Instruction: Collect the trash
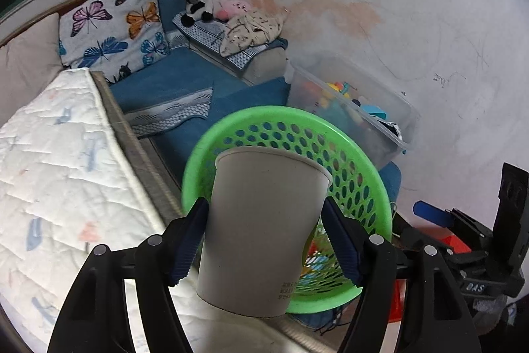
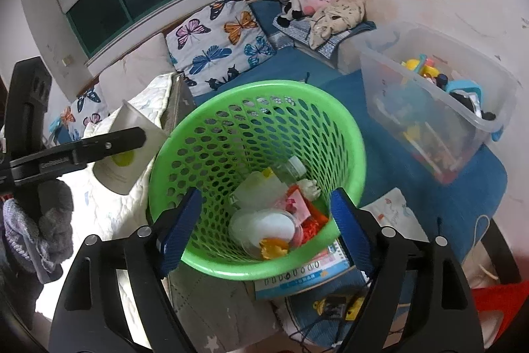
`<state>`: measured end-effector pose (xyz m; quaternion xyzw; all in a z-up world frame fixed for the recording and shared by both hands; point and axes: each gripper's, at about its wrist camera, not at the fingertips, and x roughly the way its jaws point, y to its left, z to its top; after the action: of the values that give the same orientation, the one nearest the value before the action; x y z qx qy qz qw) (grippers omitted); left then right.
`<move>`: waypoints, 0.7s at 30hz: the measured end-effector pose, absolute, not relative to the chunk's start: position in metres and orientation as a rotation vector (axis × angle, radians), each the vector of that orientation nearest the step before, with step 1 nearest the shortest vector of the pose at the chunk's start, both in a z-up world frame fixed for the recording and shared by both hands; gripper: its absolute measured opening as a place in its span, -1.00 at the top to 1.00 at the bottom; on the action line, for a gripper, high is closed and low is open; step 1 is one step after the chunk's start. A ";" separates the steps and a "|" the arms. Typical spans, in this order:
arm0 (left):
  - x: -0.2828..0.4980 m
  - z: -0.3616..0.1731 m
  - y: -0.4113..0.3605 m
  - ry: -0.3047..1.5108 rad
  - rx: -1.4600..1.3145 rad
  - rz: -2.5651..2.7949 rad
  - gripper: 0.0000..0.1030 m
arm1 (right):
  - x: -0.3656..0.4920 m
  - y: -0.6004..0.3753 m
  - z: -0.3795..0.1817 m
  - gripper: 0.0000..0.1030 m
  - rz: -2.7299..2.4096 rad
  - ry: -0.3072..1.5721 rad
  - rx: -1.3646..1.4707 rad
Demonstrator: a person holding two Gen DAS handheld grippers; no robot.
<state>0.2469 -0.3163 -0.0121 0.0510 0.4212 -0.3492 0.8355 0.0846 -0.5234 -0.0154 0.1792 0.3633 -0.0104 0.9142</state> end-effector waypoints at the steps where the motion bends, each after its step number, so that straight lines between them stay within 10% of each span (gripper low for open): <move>1: 0.247 -0.014 -0.320 0.900 0.105 -0.742 -0.32 | 0.083 -0.525 -0.016 -0.56 -0.021 0.749 0.374; 21: 0.213 0.006 -0.269 0.815 0.085 -0.657 -0.64 | 0.066 -0.493 -0.009 -0.71 0.024 0.749 0.356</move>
<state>0.2129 -0.2686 0.0058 0.0404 0.3892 -0.3138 0.8651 0.0658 -0.4928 -0.0092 0.1727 0.3637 0.0116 0.9153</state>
